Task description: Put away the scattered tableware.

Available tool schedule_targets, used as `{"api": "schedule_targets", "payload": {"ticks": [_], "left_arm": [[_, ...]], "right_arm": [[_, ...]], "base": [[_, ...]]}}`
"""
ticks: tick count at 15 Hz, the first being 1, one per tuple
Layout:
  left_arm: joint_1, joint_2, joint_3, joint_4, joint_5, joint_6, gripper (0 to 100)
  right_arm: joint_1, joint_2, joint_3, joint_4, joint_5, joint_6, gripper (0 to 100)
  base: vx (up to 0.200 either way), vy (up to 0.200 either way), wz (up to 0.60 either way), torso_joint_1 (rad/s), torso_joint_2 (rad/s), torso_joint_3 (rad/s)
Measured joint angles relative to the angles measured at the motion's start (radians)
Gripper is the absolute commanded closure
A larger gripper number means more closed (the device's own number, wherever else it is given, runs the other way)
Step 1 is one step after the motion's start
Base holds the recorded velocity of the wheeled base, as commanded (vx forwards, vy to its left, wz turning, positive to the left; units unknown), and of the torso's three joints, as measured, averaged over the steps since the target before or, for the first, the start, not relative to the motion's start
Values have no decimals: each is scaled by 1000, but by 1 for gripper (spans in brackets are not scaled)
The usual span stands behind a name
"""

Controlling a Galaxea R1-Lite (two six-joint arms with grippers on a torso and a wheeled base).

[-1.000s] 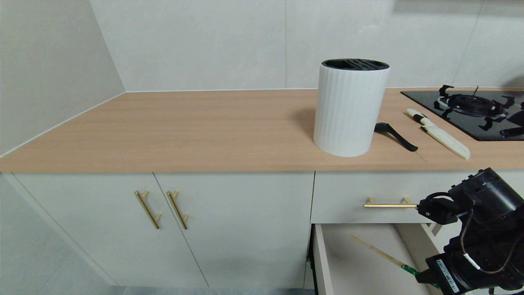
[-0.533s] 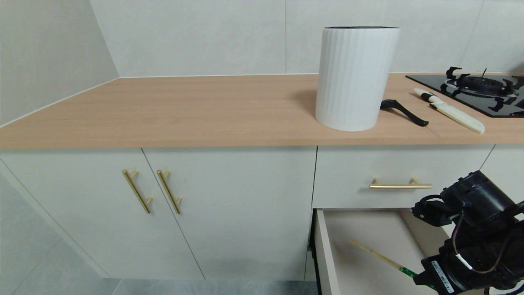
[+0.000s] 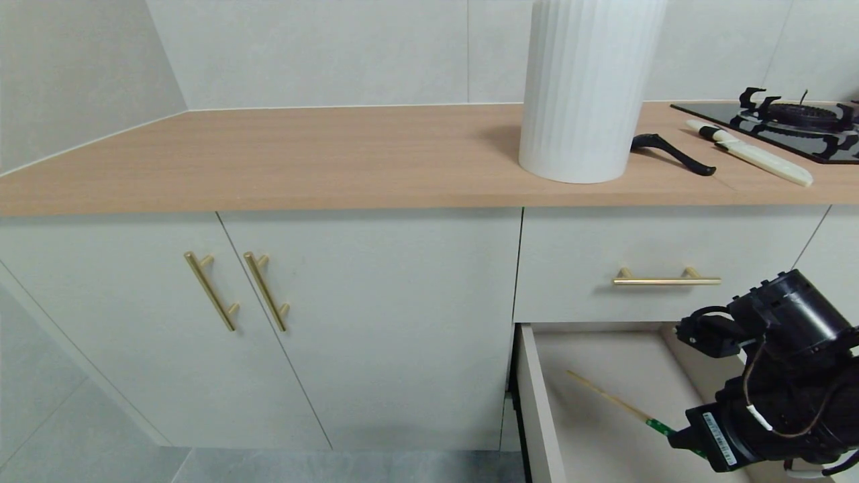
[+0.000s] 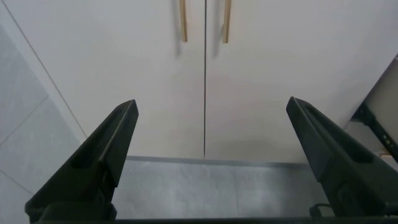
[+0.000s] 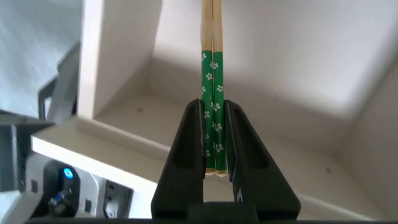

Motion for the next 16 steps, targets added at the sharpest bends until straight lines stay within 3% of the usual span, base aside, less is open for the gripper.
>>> {"api": "schedule_targets", "payload": {"ticks": [3,6,11,16], "left_arm": [[0,0,0,0,0,0,0],[0,0,0,0,0,0,0],[0,0,0,0,0,0,0],[0,0,0,0,0,0,0]], "right_arm": [[0,1,9,-48,-3,13,100],[6,80,9,-143,-46,119,100],[28,305,41,-416,-154,213,100],[40,492,102,-669,-200,226,100]], "base": [[0,0,0,0,0,0],[0,0,0,0,0,0],[0,0,0,0,0,0],[0,0,0,0,0,0]]}}
